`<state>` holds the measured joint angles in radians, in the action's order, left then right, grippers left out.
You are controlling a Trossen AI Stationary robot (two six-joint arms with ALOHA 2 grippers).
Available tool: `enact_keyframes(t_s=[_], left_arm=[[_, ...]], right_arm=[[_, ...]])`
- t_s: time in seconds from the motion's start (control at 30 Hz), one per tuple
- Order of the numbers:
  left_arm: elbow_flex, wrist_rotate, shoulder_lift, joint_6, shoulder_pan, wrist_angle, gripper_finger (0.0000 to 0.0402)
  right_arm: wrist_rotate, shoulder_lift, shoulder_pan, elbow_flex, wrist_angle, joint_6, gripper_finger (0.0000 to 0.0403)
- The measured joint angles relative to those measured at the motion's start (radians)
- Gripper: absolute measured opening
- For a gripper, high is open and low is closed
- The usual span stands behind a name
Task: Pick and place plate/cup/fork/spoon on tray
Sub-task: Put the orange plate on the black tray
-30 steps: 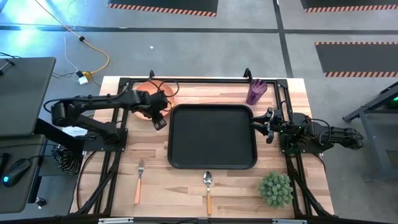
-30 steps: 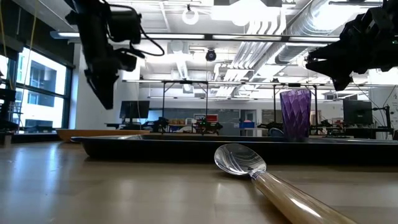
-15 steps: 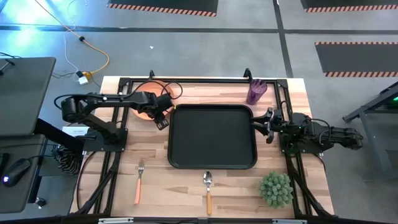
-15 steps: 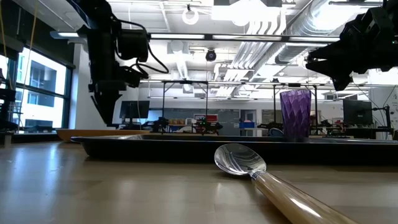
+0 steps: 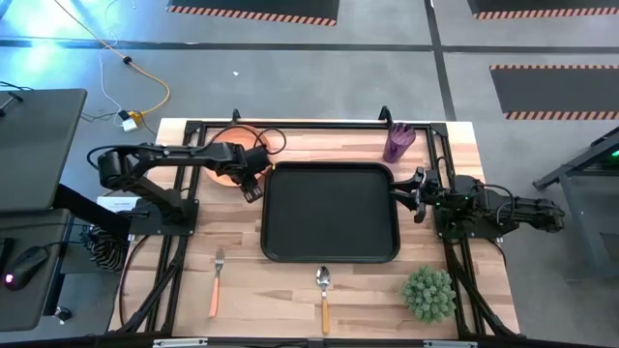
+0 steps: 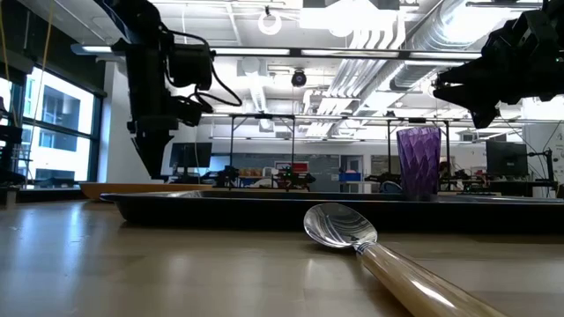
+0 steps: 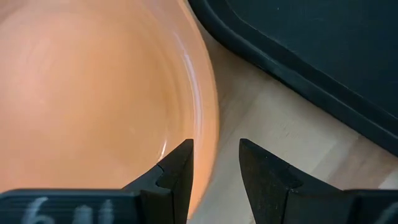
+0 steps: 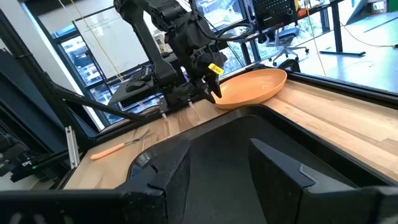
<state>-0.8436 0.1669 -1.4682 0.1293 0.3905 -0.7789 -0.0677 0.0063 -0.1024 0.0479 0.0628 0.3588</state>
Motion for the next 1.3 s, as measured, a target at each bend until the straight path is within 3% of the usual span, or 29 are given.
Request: enact_keyframes(t_s=[0.5,0.93,1.3], left_arm=[[0.0,0.0,-0.132,-0.003,0.022,0.06,0.0115],[-0.001,0.044,-0.149,-0.011,0.018,0.063,0.001],[-0.027,0.107,-0.14,-0.01,-0.018,-0.016,0.0001]], right_arm=[[0.0,0.0,0.0,0.0,0.0,0.008,0.0154],[0.0,0.0,0.0,0.0,0.0,0.008,0.0154],[0.0,0.0,0.0,0.0,0.0,0.008,0.0154]])
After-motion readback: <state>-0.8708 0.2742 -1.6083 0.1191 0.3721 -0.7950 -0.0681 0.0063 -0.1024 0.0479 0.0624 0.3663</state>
